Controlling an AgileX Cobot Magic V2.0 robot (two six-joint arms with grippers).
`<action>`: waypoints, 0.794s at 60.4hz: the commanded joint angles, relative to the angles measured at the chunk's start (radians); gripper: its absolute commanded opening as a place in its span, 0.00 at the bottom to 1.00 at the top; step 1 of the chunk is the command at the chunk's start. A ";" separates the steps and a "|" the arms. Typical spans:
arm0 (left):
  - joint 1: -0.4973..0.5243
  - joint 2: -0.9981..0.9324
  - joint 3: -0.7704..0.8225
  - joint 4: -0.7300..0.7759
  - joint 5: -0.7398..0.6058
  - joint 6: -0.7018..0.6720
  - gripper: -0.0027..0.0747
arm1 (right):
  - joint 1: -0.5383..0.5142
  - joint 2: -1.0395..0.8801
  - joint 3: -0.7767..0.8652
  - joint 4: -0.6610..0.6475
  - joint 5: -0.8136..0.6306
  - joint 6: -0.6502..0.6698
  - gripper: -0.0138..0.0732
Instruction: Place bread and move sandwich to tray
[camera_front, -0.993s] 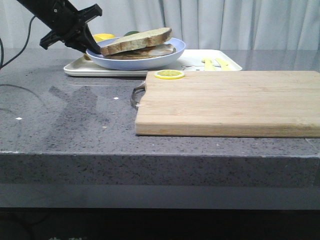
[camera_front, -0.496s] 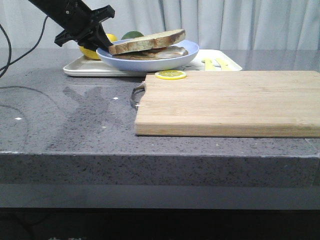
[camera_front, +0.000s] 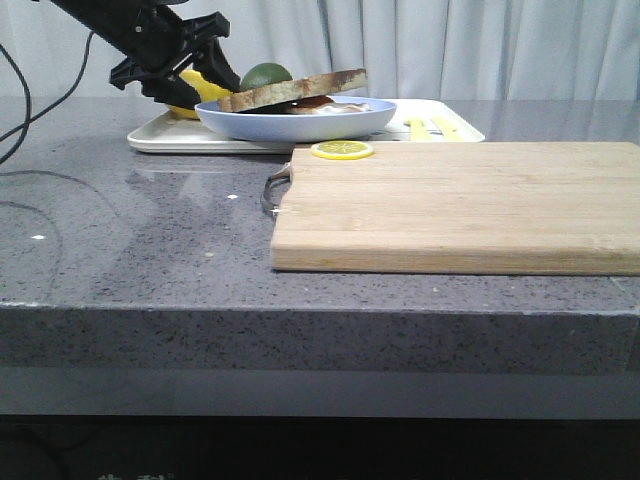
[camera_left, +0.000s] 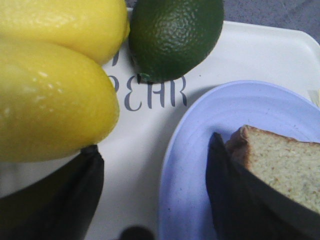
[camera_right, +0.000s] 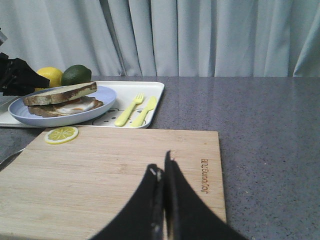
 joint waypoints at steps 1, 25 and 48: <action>-0.006 -0.072 -0.046 -0.047 -0.023 0.001 0.64 | -0.006 0.009 -0.027 0.008 -0.077 -0.003 0.09; 0.010 -0.072 -0.255 -0.047 0.168 -0.001 0.44 | -0.006 0.009 -0.027 0.008 -0.077 -0.003 0.09; 0.014 -0.072 -0.354 -0.049 0.336 -0.002 0.01 | -0.006 0.009 -0.027 0.008 -0.077 -0.003 0.09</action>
